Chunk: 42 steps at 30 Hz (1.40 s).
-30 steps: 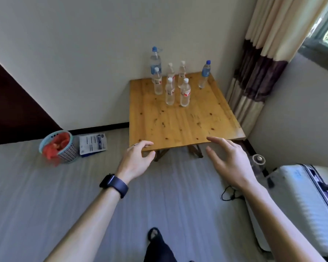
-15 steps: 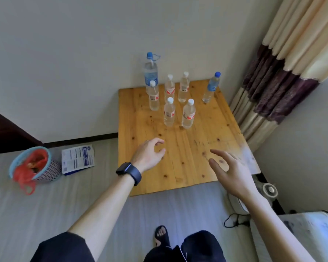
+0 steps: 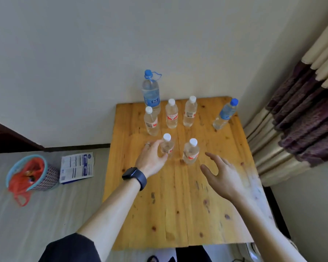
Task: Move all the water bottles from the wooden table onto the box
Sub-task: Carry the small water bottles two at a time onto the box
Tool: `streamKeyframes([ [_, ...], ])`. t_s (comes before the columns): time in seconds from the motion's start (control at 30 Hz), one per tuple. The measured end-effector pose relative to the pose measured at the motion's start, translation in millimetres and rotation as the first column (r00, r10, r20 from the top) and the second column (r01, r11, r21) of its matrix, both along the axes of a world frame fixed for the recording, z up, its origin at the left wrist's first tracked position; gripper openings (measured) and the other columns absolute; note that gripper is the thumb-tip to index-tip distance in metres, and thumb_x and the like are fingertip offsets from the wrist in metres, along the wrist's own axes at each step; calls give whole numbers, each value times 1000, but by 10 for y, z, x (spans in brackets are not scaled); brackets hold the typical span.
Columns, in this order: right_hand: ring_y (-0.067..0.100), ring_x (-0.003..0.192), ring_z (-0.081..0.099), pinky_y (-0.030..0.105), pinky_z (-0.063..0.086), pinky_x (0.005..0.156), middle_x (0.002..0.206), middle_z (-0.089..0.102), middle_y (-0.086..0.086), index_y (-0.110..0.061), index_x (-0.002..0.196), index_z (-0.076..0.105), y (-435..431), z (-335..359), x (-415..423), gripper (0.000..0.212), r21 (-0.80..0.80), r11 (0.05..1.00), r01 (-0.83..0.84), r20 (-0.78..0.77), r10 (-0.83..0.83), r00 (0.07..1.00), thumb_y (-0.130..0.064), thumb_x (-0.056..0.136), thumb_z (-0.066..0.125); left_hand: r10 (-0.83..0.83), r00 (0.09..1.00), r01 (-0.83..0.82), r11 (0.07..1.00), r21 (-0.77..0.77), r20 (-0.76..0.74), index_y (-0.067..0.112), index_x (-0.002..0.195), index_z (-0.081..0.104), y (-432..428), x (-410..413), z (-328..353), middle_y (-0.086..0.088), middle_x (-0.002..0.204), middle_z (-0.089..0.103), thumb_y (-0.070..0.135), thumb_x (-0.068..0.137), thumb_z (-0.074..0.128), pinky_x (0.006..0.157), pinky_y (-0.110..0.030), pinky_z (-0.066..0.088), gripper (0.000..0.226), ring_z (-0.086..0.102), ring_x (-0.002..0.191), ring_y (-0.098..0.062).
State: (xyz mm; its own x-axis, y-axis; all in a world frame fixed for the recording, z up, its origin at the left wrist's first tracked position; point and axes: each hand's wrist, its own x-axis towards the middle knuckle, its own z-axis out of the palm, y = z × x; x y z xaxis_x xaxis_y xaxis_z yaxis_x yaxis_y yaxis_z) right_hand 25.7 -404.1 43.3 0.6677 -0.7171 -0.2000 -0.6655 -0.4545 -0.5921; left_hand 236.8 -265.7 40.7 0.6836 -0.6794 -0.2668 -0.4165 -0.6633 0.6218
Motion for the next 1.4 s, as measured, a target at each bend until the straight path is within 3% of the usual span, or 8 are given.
streamKeyframes([
  [0.3,31,134,43,38,37,107,151,42,3,-35,151,35,-656,-405,832,62,108,986,-128,-53,134,990,-47,95,58,103,994,-99,992,80,-48,40,145,39,-637,314,-404,-1,147,43,43,93,62,104,-36,43,56,44,133,-23],
  [0.43,33,135,45,43,44,105,156,38,4,-39,151,32,-722,-670,931,63,196,971,-134,-103,156,982,-52,94,55,92,993,-87,994,72,-69,38,135,51,-745,343,-538,1,125,55,43,96,59,81,-25,43,40,52,114,-17],
  [0.57,33,116,59,36,47,83,142,51,2,-33,142,44,-674,-784,943,47,226,970,-86,-47,99,994,-45,98,55,150,988,-150,989,6,-22,32,113,62,-793,374,-545,10,82,60,40,95,63,52,-21,35,20,57,74,-13],
  [0.8,32,91,64,35,45,67,94,64,1,-31,127,47,-495,-814,867,33,241,970,30,26,-37,999,-47,99,54,-105,993,96,983,157,47,32,120,62,-569,554,-428,-1,107,67,26,97,60,55,-25,40,23,58,79,-18],
  [0.93,29,94,69,43,57,74,95,71,3,-39,123,45,-260,-876,694,30,279,952,123,44,-140,989,-50,97,55,-186,983,183,971,151,6,35,118,62,-327,508,-373,10,90,59,26,99,59,45,-16,28,21,47,62,-2],
  [1.2,27,92,68,40,56,74,105,70,3,-40,120,49,182,-923,536,30,276,954,116,9,-124,992,-49,95,60,-249,967,253,961,114,-48,33,119,55,71,268,-467,13,61,45,25,98,63,37,-20,27,24,34,43,-7],
  [1.3,23,95,69,37,55,74,113,69,-2,-43,119,51,244,-929,562,31,239,964,117,21,-126,992,-52,91,63,-249,966,255,961,108,-63,40,122,52,115,221,-540,11,73,61,29,96,65,39,-18,26,31,38,40,-8],
  [1.4,22,89,69,32,51,67,115,63,0,-42,119,52,239,-938,590,33,196,974,112,15,-117,993,-54,91,63,-232,967,239,969,63,-105,41,129,51,119,172,-557,27,117,65,28,94,66,45,-12,30,40,49,44,0],
])
